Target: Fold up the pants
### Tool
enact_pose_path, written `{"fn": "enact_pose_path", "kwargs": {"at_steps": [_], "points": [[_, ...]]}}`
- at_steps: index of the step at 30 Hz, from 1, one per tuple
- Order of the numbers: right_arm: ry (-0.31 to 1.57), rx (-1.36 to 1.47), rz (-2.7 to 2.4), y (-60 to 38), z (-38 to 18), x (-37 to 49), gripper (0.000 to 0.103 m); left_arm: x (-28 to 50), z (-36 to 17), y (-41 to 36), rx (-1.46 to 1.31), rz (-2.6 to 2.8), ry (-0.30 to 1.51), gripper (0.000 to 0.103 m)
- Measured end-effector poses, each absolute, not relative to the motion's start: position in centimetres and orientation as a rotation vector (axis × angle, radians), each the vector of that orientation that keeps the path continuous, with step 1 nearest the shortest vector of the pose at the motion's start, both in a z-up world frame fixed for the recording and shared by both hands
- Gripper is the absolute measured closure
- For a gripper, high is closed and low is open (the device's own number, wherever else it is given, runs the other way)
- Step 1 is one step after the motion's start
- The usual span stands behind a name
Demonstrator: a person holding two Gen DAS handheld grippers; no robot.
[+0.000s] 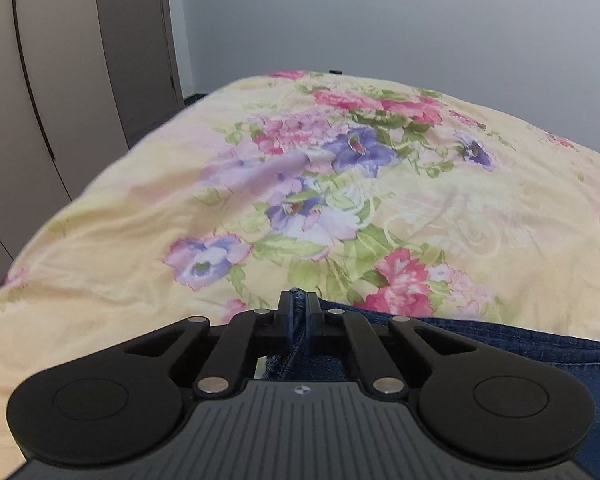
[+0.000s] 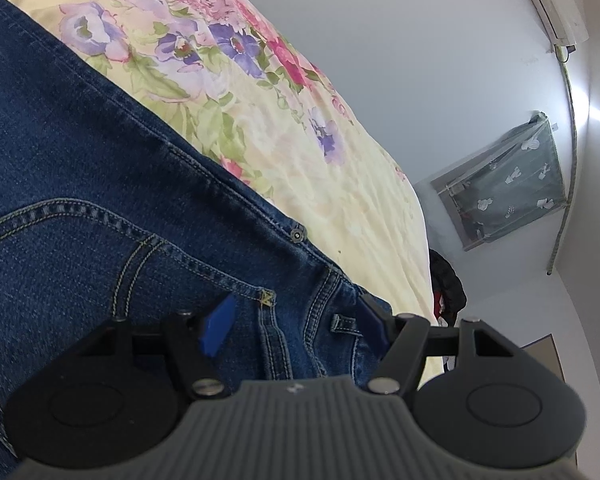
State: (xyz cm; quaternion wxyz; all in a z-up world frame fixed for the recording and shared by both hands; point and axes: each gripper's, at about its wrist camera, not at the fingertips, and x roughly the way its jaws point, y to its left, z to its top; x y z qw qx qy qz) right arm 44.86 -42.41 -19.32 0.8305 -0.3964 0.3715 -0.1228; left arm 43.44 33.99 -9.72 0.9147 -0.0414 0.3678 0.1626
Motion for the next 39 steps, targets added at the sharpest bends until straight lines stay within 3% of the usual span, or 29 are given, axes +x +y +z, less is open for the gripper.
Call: {"fn": "enact_pose_path", "kwargs": {"at_steps": [5,12,18,25,31,35,39], "points": [[0.803,-0.837,-0.302,-42.4,-19.2,45.3,0.041,44.7,-6.9,33.1,-0.016,0.324,0.684,0.098],[0.811,-0.806,-0.314,-42.5,-19.3,45.4,0.041,46.9,-12.5,32.9,0.058,0.354,0.791,0.098],[0.805,-0.793,-0.324,-42.6,-18.6,45.3,0.04,45.0,-11.4,33.8,0.005,0.394,0.781,0.069],[0.786,-0.577,-0.379,-43.9,-14.9,42.3,0.04,38.3,-8.5,33.0,-0.055,0.328,0.806,0.067],[0.837,-0.411,-0.332,-43.1,-13.3,37.1,0.04,31.8,-10.7,35.6,-0.43,0.381,0.808,0.064],[0.859,-0.35,-0.285,-42.0,-13.2,33.4,0.04,28.3,-13.9,38.3,-0.865,0.377,0.685,0.051],[0.857,-0.359,-0.249,-40.6,-13.0,30.7,0.04,26.8,-16.0,38.8,-1.046,0.385,0.591,0.055]]}}
